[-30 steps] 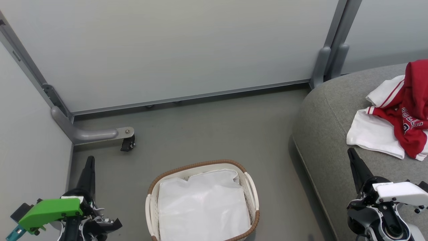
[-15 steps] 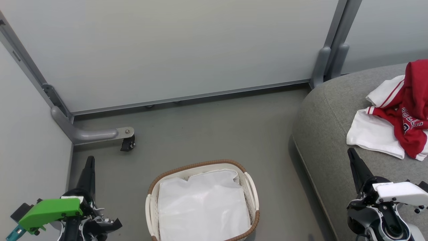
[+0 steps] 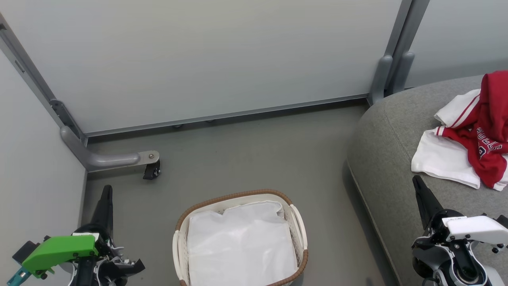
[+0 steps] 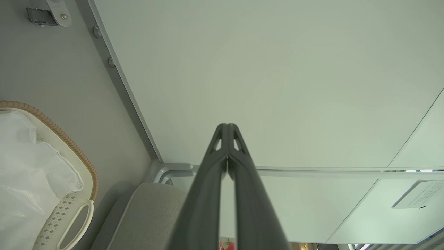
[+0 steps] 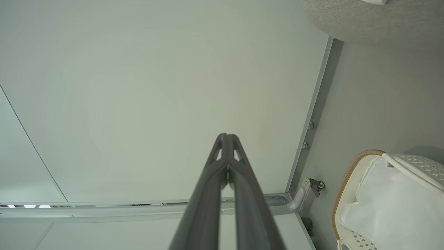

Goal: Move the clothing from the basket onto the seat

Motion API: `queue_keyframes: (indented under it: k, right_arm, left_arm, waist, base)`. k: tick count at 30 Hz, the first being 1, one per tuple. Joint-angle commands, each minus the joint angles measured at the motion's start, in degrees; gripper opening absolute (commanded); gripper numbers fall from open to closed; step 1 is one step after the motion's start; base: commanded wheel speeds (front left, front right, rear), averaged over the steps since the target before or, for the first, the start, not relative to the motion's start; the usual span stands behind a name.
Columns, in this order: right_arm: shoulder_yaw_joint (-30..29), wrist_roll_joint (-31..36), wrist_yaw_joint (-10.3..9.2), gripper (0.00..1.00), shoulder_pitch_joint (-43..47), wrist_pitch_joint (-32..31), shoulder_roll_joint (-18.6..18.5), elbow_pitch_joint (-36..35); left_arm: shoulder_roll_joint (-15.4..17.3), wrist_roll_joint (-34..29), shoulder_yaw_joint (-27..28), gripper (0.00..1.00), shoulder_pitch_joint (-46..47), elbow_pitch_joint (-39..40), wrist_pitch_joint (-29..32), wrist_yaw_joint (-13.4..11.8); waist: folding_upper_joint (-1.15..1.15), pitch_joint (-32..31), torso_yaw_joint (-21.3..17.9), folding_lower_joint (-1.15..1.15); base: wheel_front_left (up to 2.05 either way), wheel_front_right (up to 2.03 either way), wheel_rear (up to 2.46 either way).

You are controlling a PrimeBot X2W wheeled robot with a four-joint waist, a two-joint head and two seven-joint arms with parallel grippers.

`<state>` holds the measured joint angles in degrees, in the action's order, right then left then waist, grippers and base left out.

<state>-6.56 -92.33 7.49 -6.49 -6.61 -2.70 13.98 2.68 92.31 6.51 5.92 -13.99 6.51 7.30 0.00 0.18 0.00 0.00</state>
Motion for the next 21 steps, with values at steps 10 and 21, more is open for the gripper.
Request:
queue_keyframes:
  k: [10,21]
  right_arm:
    - [-0.1,-0.18,0.0,0.0,0.63,-0.07,-0.34,-0.15]
    - [-0.1,-0.18,0.0,0.0,0.63,-0.07,-0.34,-0.15]
  left_arm:
    - [0.38,0.19,0.12,0.0,0.59,0.07,0.26,0.35]
    - [0.38,0.19,0.11,0.0,0.59,0.06,0.26,0.35]
  waist:
    - [0.0,0.0,0.0,0.0]
    - [0.0,0.0,0.0,0.0]
  base:
    - [0.0,0.0,0.0]
    - [0.0,0.0,0.0]
